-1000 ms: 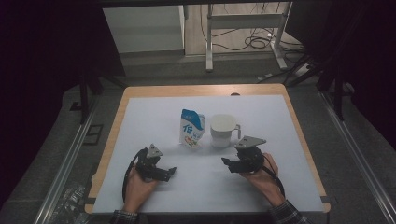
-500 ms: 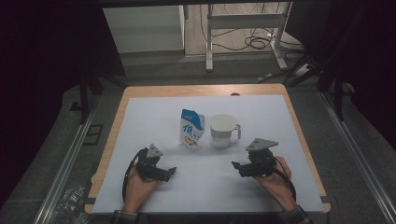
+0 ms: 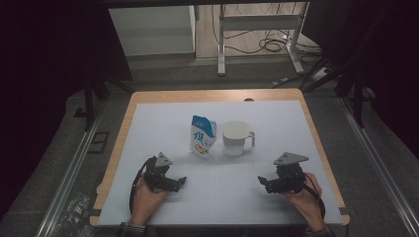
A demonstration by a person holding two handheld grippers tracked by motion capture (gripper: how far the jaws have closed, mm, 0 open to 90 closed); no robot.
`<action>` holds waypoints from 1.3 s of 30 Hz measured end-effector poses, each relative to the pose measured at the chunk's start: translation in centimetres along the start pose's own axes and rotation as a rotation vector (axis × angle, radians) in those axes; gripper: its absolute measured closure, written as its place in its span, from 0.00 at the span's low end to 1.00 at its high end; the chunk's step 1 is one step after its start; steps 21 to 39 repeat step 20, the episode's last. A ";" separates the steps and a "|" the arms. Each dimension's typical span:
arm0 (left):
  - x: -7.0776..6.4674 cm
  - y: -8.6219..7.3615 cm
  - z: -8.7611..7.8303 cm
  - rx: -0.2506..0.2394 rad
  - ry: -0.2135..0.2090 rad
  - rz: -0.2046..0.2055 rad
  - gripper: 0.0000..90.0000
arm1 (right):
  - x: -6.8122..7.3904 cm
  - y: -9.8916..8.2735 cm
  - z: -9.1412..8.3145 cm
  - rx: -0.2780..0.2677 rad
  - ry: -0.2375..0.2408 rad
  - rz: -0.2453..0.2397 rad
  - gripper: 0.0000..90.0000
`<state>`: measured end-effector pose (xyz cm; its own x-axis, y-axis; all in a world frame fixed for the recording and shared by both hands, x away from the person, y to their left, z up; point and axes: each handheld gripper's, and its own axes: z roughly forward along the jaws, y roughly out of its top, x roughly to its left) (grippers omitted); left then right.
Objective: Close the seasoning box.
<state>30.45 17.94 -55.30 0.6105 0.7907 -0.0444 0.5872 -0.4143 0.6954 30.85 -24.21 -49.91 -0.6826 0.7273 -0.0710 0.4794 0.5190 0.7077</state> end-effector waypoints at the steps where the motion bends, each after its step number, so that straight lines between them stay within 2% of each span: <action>1: 0.0 0.0 0.0 0.000 0.000 0.000 0.01 | -0.1 -0.3 0.0 0.000 -0.001 0.006 0.11; 5: 0.0 0.0 0.0 0.000 0.000 0.000 0.01 | -0.4 -1.3 0.4 0.006 0.010 0.024 0.11; 12: 0.0 0.0 0.0 0.001 0.000 0.003 0.01 | -0.8 -2.6 1.7 0.032 0.008 0.025 0.09; 14: 0.0 0.0 0.0 0.001 0.000 0.004 0.01 | -0.8 -2.9 1.8 0.009 0.009 0.027 0.09; 39: 0.0 0.0 0.0 0.002 0.000 0.002 0.01 | -0.7 -3.0 1.8 0.007 0.003 0.021 0.09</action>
